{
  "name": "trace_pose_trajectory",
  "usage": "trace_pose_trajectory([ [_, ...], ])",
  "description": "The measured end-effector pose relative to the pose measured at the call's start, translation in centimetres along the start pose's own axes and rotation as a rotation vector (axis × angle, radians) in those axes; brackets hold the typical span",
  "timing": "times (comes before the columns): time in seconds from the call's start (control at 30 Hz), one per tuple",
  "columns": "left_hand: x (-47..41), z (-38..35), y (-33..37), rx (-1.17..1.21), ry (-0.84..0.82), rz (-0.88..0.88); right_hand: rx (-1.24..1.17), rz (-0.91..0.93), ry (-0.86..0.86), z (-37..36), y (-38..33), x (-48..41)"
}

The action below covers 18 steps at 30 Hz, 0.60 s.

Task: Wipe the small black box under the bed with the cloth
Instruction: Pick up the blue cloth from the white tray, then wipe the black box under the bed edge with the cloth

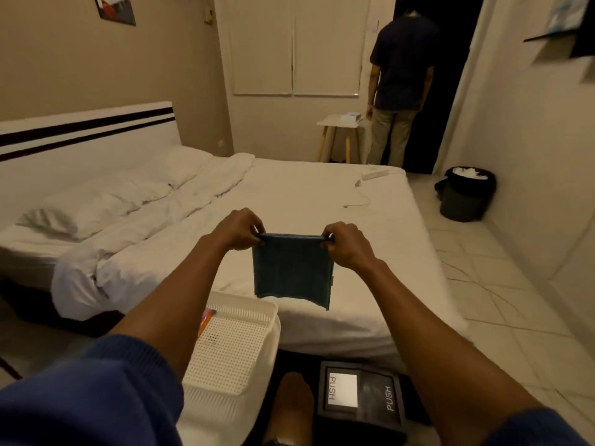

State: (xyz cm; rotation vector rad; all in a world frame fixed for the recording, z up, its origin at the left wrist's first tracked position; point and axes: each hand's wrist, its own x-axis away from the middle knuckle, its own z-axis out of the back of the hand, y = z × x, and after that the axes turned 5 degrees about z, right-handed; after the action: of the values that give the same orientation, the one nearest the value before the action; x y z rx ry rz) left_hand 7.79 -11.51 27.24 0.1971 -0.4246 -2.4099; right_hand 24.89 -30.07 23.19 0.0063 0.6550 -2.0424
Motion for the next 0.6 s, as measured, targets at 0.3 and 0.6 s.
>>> trace_pose_trajectory([
  [0.3, 5.6, -13.8, 7.5, 0.231, -0.077, -0.098, 0.051, -0.200, -0.083, 1.1, 10.2, 11.6],
  [0.6, 10.3, -24.0, 9.6, 0.201, -0.298, -0.191, 0.043, -0.301, -0.200, -2.0, 17.3, 20.9],
])
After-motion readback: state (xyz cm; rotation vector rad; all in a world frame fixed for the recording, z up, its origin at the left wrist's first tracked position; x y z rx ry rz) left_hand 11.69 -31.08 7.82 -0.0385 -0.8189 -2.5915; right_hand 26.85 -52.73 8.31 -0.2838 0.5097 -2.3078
